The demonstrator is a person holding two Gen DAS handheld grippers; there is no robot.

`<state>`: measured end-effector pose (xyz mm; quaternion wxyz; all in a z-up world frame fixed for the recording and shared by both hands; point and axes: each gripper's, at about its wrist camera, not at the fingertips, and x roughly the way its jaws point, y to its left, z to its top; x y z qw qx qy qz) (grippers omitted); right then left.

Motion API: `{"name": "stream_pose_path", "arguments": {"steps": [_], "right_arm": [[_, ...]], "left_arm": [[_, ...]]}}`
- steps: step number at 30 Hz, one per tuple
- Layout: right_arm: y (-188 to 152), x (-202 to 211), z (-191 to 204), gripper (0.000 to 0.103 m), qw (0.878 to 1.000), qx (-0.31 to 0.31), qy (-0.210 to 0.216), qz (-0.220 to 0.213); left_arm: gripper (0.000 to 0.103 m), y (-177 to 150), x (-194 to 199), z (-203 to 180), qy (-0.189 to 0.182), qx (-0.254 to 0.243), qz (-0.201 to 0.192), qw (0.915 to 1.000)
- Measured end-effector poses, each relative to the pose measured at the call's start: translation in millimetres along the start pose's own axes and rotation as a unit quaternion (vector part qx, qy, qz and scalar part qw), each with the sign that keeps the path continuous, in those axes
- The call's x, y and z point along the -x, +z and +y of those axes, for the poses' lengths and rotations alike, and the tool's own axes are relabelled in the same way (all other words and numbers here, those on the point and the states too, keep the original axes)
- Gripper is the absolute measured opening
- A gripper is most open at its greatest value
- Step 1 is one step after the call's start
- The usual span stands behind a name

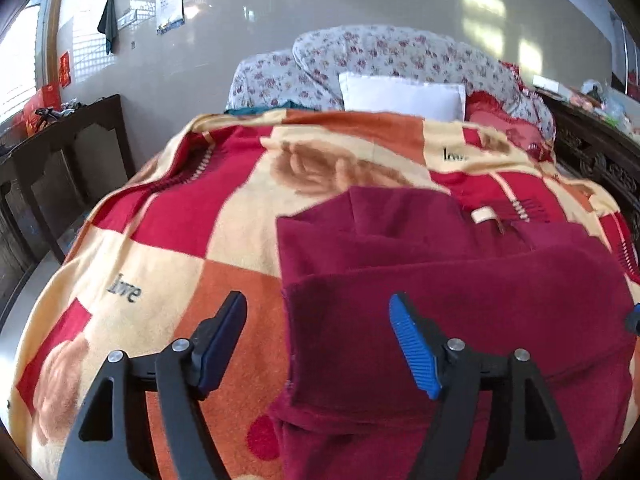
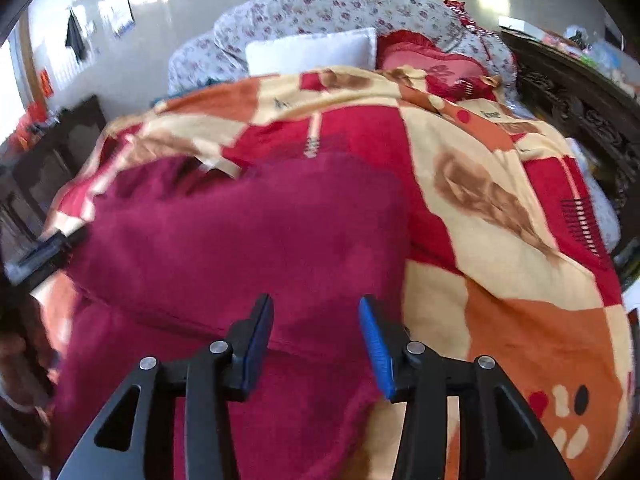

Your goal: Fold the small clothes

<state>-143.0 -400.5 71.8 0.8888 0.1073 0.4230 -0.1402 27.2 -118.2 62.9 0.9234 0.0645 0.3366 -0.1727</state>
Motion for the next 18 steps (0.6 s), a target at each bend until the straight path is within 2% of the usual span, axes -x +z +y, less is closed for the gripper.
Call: {"name": "stream_pose_path", "arguments": {"steps": [3, 6, 10, 13, 18], "right_arm": [[-7.4, -18.8, -3.6, 0.049, 1.000, 0.000, -0.014, 0.015], [-6.3, -12.2, 0.5, 0.049, 1.000, 0.009, -0.021, 0.015], [-0.1, 11.4, 1.9, 0.049, 1.000, -0.012, 0.013, -0.008], [12.7, 16.9, 10.7, 0.050, 0.999, -0.006, 0.020, -0.030], [38.1, -17.9, 18.6, 0.050, 0.999, -0.019, 0.032, -0.014]], "left_arm": [[0.073, -5.5, -17.5, -3.9, 0.005, -0.002, 0.028, 0.9996], [0.073, -9.2, -23.7, -4.8, 0.010, -0.003, 0.035, 0.9993], [0.073, -9.4, -23.2, -6.2, 0.009, -0.008, 0.032, 0.9994], [0.073, -10.2, -25.7, -8.3, 0.009, -0.009, 0.035, 0.9993], [0.076, -11.6, -27.8, -7.7, 0.011, -0.006, 0.037, 0.9992]]}}
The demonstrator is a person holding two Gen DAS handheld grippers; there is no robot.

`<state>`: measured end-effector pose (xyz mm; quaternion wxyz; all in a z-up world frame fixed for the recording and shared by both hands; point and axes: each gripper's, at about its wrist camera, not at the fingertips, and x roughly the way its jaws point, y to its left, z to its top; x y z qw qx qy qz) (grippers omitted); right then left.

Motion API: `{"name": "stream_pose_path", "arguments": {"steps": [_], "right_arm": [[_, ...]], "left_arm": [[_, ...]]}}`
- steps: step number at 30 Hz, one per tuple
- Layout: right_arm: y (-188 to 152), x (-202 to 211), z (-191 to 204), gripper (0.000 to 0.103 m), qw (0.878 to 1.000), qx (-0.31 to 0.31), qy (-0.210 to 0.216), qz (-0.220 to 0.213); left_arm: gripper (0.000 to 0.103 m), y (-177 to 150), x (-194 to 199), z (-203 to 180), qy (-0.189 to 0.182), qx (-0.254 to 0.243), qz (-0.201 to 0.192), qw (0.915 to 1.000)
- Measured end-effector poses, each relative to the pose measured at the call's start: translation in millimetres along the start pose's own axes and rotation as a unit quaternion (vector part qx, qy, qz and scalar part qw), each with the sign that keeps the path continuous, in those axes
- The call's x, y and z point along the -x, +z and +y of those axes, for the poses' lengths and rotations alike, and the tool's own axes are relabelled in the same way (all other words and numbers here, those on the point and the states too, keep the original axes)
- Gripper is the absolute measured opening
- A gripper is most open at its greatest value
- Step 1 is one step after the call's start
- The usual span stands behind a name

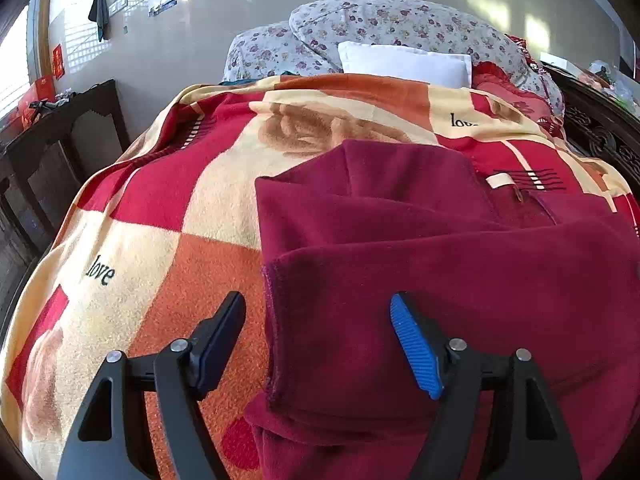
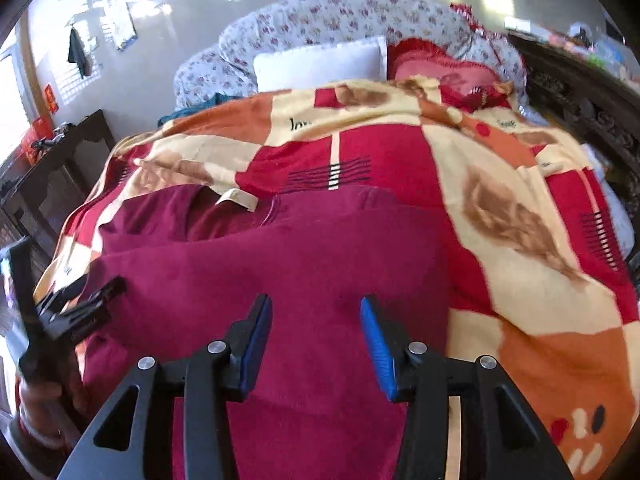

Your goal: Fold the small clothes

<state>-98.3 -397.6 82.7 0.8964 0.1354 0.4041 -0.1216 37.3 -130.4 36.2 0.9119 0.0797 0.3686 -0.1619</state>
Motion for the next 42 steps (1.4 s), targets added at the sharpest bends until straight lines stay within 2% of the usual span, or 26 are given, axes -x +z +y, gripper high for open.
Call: {"name": "stream_pose_path", "arguments": {"steps": [2, 4, 8, 11, 12, 14, 15, 17, 20, 22, 25, 29, 31, 33, 36, 38, 40, 42], "right_arm": [[5.4, -26.4, -1.4, 0.051, 1.000, -0.004, -0.014, 0.023], [9.2, -32.2, -1.6, 0.055, 1.000, -0.014, -0.010, 0.019], [-0.1, -8.7, 6.4, 0.056, 1.000, 0.004, -0.004, 0.025], [-26.3, 12.2, 9.4, 0.062, 0.998, 0.021, 0.043, 0.051], [-32.7, 15.5, 9.5, 0.063, 0.998, 0.030, 0.036, 0.050], [-46.1, 11.7, 3.6, 0.066, 0.998, 0.043, -0.012, 0.048], [-51.1, 4.2, -2.2, 0.066, 0.997, 0.038, -0.015, 0.063], [-58.6, -0.8, -16.5, 0.066, 0.997, 0.010, 0.010, 0.082], [-68.1, 30.9, -22.4, 0.067, 0.996, -0.015, 0.025, 0.081], [-80.6, 57.7, -17.3, 0.073, 0.996, -0.005, 0.048, 0.073], [-109.3, 89.5, 6.9, 0.075, 0.990, 0.026, 0.106, 0.089], [-143.2, 94.6, 54.4, 0.075, 0.978, 0.096, 0.140, 0.123], [-163.4, 87.0, 76.4, 0.075, 0.968, 0.149, 0.130, 0.153], [-180.1, 84.0, 86.4, 0.075, 0.959, 0.206, 0.101, 0.169], [-200.2, 96.7, 68.7, 0.075, 0.950, 0.253, 0.034, 0.181], [-210.4, 115.9, 36.7, 0.075, 0.950, 0.254, -0.014, 0.183], [-219.2, 131.7, 0.4, 0.075, 0.956, 0.222, -0.046, 0.188], [-223.6, 144.4, -29.9, 0.075, 0.967, 0.171, -0.046, 0.183]], "left_arm": [[0.077, -0.2, -2.1, 0.6, 0.001, 0.002, 0.001, 1.0000], [0.077, -0.4, -3.0, 1.1, 0.001, 0.005, 0.003, 1.0000], [0.077, -1.5, 3.2, 2.4, -0.004, 0.003, 0.010, 0.9999], [0.077, -8.5, 18.1, 2.6, -0.010, -0.007, 0.008, 0.9999], [0.077, -11.8, 22.7, 2.9, -0.009, -0.008, 0.007, 0.9999], [0.077, -19.8, 31.5, 3.1, -0.014, -0.010, 0.018, 0.9997], [0.077, -26.3, 38.8, 3.9, -0.019, -0.011, 0.025, 0.9994], [0.077, -36.3, 51.5, 6.2, -0.026, -0.014, 0.031, 0.9991], [0.077, -56.0, 79.1, 12.8, -0.030, -0.026, 0.027, 0.9988], [0.077, -65.7, 91.4, 18.5, -0.033, -0.022, 0.025, 0.9989], [0.078, -78.4, 104.9, 27.7, -0.038, -0.007, 0.024, 0.9990], [0.078, -88.3, 113.7, 32.2, -0.037, 0.009, 0.031, 0.9988], [0.078, -93.2, 118.7, 33.5, -0.047, 0.019, 0.037, 0.9980], [0.078, -98.8, 125.0, 33.0, -0.059, 0.017, 0.040, 0.9973], [0.078, -107.2, 132.8, 33.9, -0.056, 0.007, 0.040, 0.9976], [0.078, -113.5, 139.0, 38.7, -0.061, 0.004, 0.041, 0.9973], [0.078, -118.5, 142.9, 43.5, -0.063, 0.005, 0.040, 0.9972], [0.078, -122.1, 144.2, 47.3, -0.061, 0.008, 0.043, 0.9972]]}}
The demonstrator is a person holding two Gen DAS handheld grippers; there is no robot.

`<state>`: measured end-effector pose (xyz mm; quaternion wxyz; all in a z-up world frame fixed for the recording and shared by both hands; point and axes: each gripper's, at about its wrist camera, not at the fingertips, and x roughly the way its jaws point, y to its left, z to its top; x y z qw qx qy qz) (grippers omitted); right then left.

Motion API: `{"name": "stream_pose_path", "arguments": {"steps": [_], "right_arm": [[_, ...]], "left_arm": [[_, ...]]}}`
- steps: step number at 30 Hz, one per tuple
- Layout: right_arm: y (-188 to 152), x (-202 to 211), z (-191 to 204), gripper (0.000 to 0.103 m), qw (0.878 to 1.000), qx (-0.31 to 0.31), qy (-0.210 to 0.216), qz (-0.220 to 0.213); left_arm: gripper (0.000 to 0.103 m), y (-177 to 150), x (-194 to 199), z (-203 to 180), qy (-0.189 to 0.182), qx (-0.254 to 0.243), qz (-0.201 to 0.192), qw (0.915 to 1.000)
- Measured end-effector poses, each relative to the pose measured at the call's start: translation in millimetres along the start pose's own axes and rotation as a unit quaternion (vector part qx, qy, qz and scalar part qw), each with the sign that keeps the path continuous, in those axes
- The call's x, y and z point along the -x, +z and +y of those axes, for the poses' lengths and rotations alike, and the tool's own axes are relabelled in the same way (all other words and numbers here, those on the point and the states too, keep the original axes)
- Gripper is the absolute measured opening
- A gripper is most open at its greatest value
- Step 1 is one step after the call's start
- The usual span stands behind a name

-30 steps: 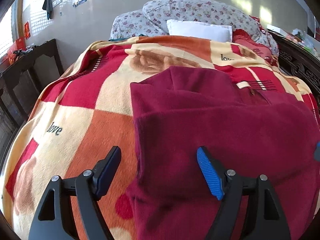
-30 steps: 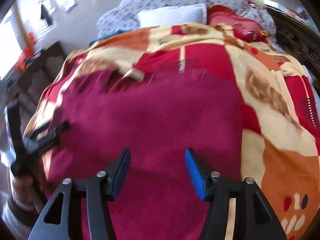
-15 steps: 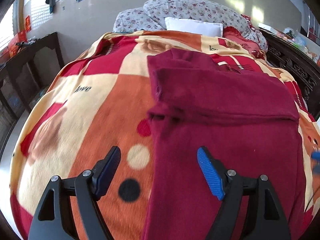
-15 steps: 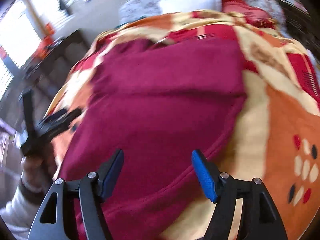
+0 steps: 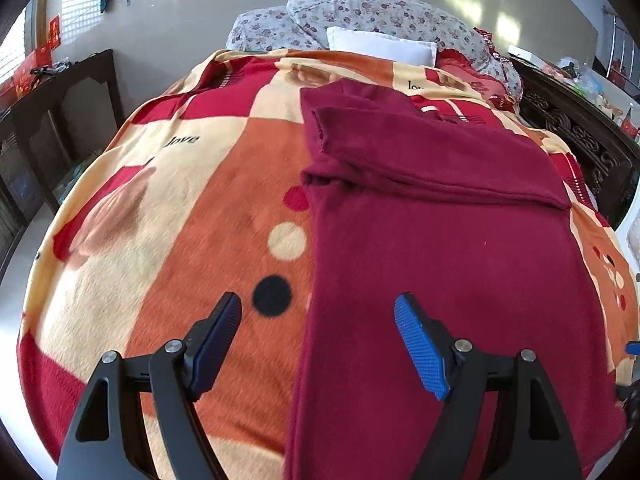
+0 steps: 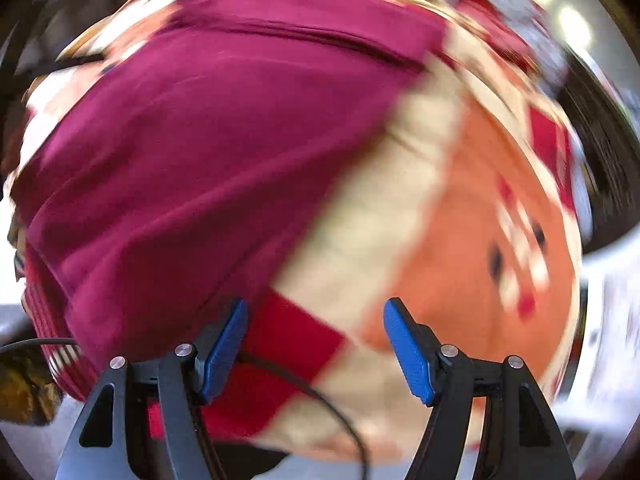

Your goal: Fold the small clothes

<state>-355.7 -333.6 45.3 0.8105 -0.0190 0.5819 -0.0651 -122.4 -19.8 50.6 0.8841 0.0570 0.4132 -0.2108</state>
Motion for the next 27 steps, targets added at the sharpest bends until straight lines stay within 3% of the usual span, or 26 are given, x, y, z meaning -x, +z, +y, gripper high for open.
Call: {"name": "stream_pose_path", "arguments": {"steps": [2, 4, 7, 8, 10, 13, 14, 15, 16, 17, 19, 21, 27], "right_arm": [[-13.3, 5.5, -25.4, 0.075, 0.994, -0.079, 0.066, -0.027], [-17.1, 5.7, -34.7, 0.076, 0.985, -0.132, 0.104, -0.050], [-18.3, 9.7, -32.0, 0.079, 0.971, -0.161, 0.157, -0.084], [-17.5, 7.6, -31.2, 0.081, 0.961, -0.175, 0.191, -0.092], [-12.9, 2.8, -15.7, 0.085, 0.951, -0.183, 0.233, -0.094], [-5.1, -18.1, 13.0, 0.086, 0.956, -0.171, 0.225, -0.077], [-0.8, -21.4, 16.1, 0.084, 0.959, -0.163, 0.216, -0.090], [-2.1, -16.0, 22.0, 0.061, 0.960, -0.154, 0.208, -0.102], [0.1, -14.1, 25.5, 0.017, 0.964, -0.144, 0.202, -0.101], [0.2, -10.4, 26.4, 0.010, 0.963, -0.138, 0.208, -0.100], [-2.1, 0.8, 22.8, 0.010, 0.961, -0.121, 0.215, -0.123], [-10.4, 14.5, 26.4, 0.010, 0.966, -0.095, 0.195, -0.138], [-19.2, -15.8, 18.6, 0.010, 0.966, -0.136, 0.189, -0.109]], "left_arm": [[0.078, -4.2, 2.5, 2.5, -0.005, 0.004, 0.002, 1.0000], [0.078, -8.5, 5.6, 4.4, -0.010, 0.007, 0.004, 0.9999], [0.078, -15.7, 12.2, 8.4, -0.015, 0.011, 0.009, 0.9998], [0.078, -18.0, 13.9, 9.6, -0.016, 0.011, 0.011, 0.9997], [0.078, -22.7, 16.3, 10.1, -0.013, 0.006, 0.013, 0.9998], [0.079, -30.0, 14.8, 8.9, -0.004, 0.001, 0.019, 0.9998], [0.079, -31.6, 13.9, 8.5, -0.006, 0.002, 0.022, 0.9998], [0.079, -33.5, 12.9, 8.2, -0.008, 0.004, 0.025, 0.9996], [0.079, -35.7, 12.2, 7.5, -0.009, 0.006, 0.029, 0.9995], [0.079, -37.3, 12.4, 6.9, -0.010, 0.006, 0.031, 0.9995], [0.079, -40.3, 13.4, 6.0, -0.005, 0.002, 0.031, 0.9995], [0.079, -43.7, 15.6, 5.4, 0.001, -0.003, 0.031, 0.9995], [0.079, -52.4, 21.4, 14.9, 0.015, 0.009, 0.032, 0.9993]]}}
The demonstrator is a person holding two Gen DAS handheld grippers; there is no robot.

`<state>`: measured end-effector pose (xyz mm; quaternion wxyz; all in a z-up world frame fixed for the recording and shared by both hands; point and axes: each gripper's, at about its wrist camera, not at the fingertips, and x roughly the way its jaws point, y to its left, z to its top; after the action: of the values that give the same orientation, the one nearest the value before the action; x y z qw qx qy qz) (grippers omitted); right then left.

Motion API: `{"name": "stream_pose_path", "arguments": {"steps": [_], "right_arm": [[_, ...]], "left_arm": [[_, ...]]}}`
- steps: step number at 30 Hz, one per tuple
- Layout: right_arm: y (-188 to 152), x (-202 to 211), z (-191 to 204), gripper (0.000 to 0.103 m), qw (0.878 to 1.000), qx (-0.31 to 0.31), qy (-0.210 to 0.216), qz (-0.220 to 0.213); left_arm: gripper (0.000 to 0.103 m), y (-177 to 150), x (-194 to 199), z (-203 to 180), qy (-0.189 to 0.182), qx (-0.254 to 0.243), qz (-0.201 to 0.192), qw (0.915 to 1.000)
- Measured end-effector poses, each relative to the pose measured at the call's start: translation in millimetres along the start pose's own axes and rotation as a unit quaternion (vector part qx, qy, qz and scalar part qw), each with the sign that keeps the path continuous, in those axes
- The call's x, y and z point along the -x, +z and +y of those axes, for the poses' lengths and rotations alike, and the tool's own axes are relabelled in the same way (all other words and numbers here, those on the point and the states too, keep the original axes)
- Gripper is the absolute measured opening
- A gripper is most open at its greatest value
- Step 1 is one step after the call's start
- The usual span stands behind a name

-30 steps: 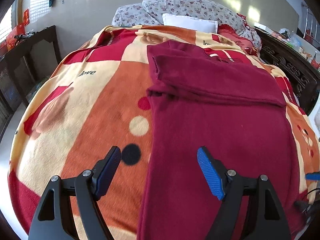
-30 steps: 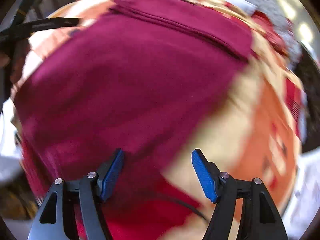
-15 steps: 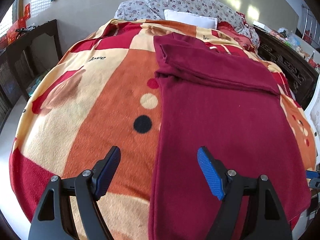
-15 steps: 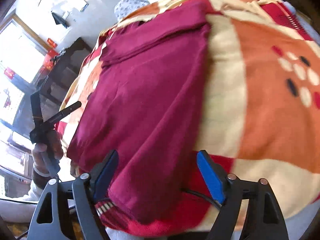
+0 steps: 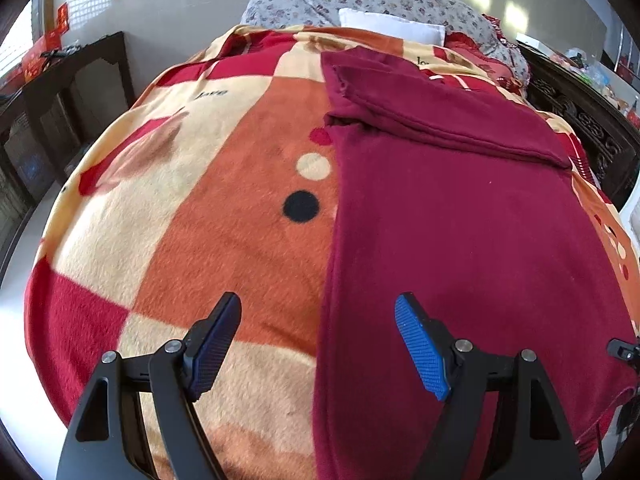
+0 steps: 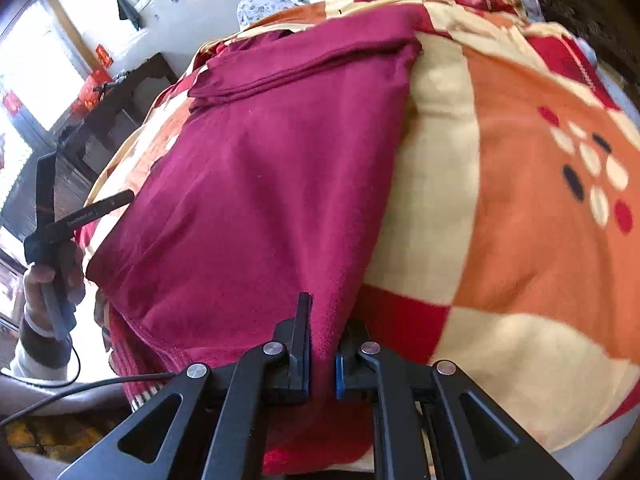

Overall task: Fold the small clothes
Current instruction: 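Smooth the folded sweatshirt strip with the right tool along its edge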

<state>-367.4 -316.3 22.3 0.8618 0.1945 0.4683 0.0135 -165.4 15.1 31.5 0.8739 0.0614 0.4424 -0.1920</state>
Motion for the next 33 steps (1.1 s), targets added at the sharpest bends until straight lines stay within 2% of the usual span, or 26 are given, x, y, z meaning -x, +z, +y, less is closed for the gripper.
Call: {"name": "stream_pose_path", "arguments": {"steps": [3, 4, 6, 9, 12, 16, 20, 27, 33], "right_arm": [[-0.7, 5.0, -5.8, 0.015, 0.999, -0.031, 0.034, -0.013], [-0.1, 5.4, -7.1, 0.031, 0.998, -0.044, 0.046, -0.014], [-0.6, 3.4, -10.8, 0.051, 0.996, -0.064, 0.060, -0.014], [-1.4, 1.1, -5.1, 0.052, 0.996, -0.070, 0.061, -0.018], [-0.7, 3.6, -2.9, 0.066, 0.994, -0.079, 0.063, -0.030], [1.4, 3.6, -4.4, 0.069, 0.992, -0.094, 0.068, -0.041], [1.0, 2.9, -3.0, 0.072, 0.993, -0.088, 0.069, -0.043], [0.6, 3.3, -9.3, 0.078, 0.990, -0.101, 0.083, -0.042], [-1.2, 1.0, -6.6, 0.079, 0.992, -0.086, 0.085, -0.028]], "left_arm": [[0.079, -5.2, 2.1, 4.7, 0.008, 0.003, 0.000, 1.0000], [0.079, -6.9, 3.0, 6.3, 0.008, 0.005, 0.000, 1.0000], [0.079, -8.8, 3.3, 8.8, 0.008, 0.007, 0.001, 0.9999], [0.079, -11.6, 5.0, 9.9, 0.004, 0.008, 0.003, 1.0000], [0.079, -13.7, 10.1, 12.3, -0.004, 0.012, 0.002, 0.9999], [0.079, -15.3, 18.2, 20.4, -0.016, 0.025, 0.002, 0.9995], [0.083, -21.1, 26.1, 33.3, -0.046, 0.049, 0.012, 0.9977], [0.085, -32.8, 24.5, 29.4, -0.056, 0.035, 0.034, 0.9973], [0.085, -37.3, 12.9, 17.8, -0.057, 0.025, 0.053, 0.9966]]}}
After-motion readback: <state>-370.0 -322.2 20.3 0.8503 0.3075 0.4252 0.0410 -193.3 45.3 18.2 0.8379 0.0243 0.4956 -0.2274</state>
